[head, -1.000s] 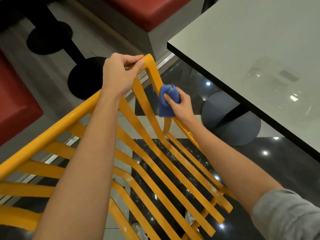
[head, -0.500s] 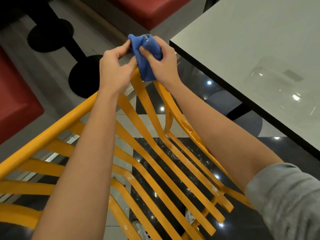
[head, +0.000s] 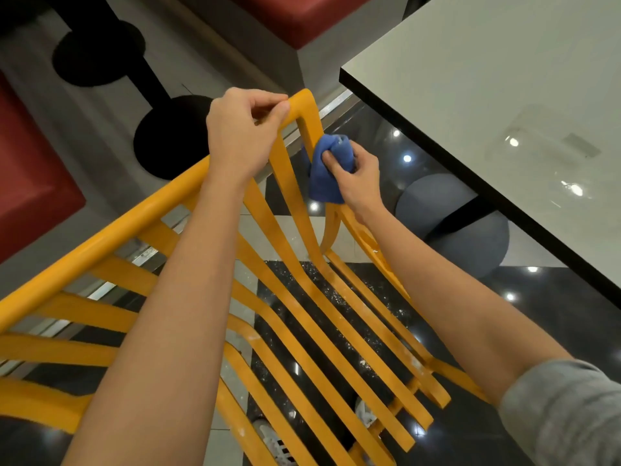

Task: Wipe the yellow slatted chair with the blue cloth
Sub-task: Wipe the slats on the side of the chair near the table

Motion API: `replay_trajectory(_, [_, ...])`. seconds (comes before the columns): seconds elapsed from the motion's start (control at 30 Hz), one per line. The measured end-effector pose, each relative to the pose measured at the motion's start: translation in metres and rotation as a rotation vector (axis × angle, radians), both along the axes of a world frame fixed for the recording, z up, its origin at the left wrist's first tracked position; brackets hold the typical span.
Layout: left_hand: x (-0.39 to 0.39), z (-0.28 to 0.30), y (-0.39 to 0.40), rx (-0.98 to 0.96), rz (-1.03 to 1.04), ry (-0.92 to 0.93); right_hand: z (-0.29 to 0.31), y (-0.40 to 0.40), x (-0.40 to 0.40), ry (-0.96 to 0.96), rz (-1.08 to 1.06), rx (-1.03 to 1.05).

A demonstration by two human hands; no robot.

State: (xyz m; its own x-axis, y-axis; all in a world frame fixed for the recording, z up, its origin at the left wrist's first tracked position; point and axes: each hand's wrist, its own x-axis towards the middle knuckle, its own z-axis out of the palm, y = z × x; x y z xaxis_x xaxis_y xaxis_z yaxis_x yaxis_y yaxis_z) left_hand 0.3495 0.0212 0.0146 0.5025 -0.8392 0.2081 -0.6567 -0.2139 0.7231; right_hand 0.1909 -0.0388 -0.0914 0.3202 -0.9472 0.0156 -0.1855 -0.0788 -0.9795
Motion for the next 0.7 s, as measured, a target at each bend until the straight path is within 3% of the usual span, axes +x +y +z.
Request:
replay_trajectory(0.1, [-0.005, -0.002, 0.002, -0.024, 0.026, -0.07, -0.015, 0.008, -0.01, 0.01, 0.021, -0.009])
replay_trajectory(0.3, [-0.009, 0.001, 0.001, -0.025, 0.047, -0.09, -0.04, 0.017, -0.071, 0.242, 0.129, 0.116])
replay_trajectory(0.7, [-0.007, 0.001, 0.001, -0.022, 0.031, -0.109, -0.053, 0.029, -0.097, 0.293, 0.074, 0.213])
